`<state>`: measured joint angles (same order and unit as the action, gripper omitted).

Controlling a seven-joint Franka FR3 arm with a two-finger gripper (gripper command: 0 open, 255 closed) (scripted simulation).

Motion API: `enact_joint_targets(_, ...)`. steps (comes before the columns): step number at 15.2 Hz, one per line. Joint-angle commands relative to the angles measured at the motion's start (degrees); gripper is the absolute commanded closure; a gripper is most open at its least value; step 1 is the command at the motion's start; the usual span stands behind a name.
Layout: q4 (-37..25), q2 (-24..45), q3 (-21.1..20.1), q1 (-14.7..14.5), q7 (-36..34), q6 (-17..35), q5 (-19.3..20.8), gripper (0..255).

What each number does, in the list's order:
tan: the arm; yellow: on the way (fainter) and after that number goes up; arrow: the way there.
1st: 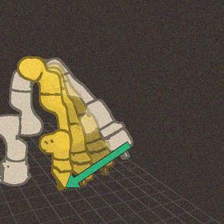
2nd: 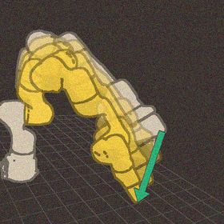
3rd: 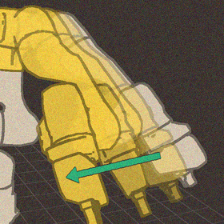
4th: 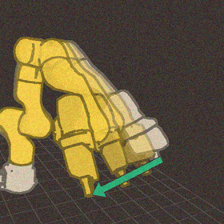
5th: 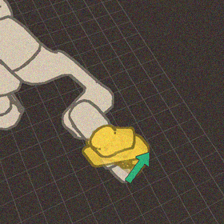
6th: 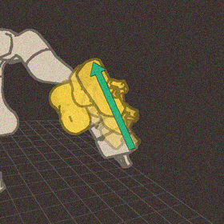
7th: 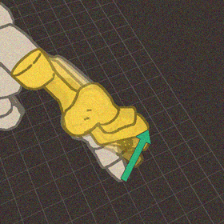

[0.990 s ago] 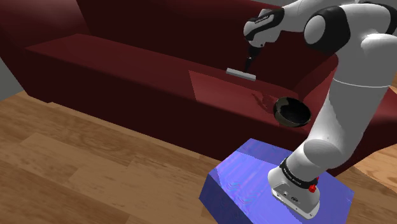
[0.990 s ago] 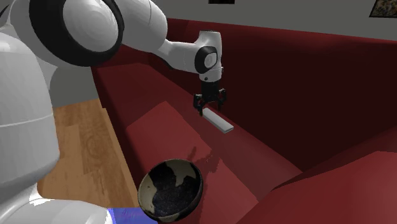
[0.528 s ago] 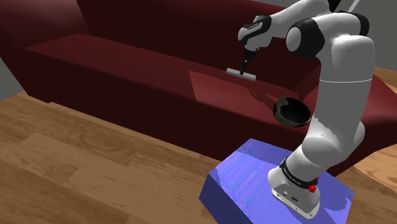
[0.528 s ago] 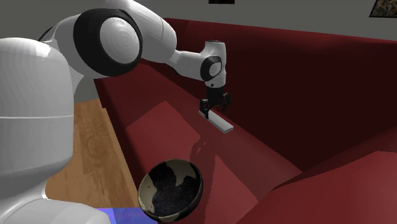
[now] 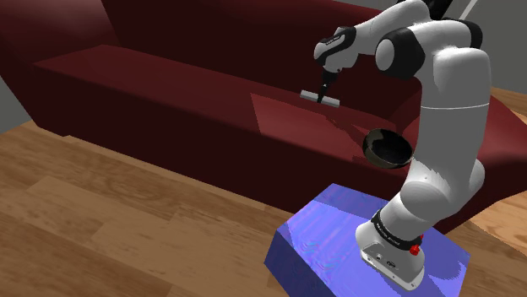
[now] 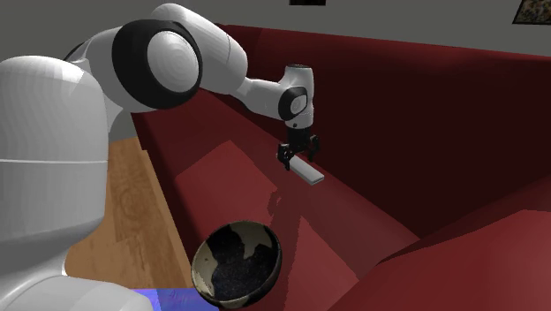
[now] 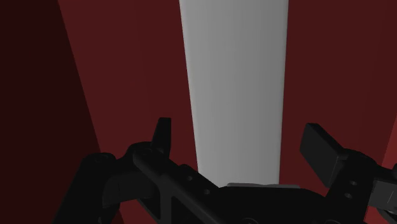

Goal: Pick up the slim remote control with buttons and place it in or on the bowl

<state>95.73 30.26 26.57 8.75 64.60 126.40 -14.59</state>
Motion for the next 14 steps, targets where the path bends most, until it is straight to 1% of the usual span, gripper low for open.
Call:
enact_joint_targets(1, 0.02, 0.00, 0.00, 0.00, 0.01, 0.04, -0.01, 0)
enact_joint_targets(3, 0.02, 0.00, 0.00, 0.00, 0.01, 0.03, -0.01, 0)
enact_joint_targets(4, 0.02, 0.00, 0.00, 0.00, 0.01, 0.03, -0.01, 255)
enact_joint_targets(13, 0.02, 0.00, 0.00, 0.00, 0.01, 0.04, -0.01, 255)
enact_joint_targets(14, -0.22, -0.37, 0.13, -0.07, -0.11, -0.55, 0.20, 255)
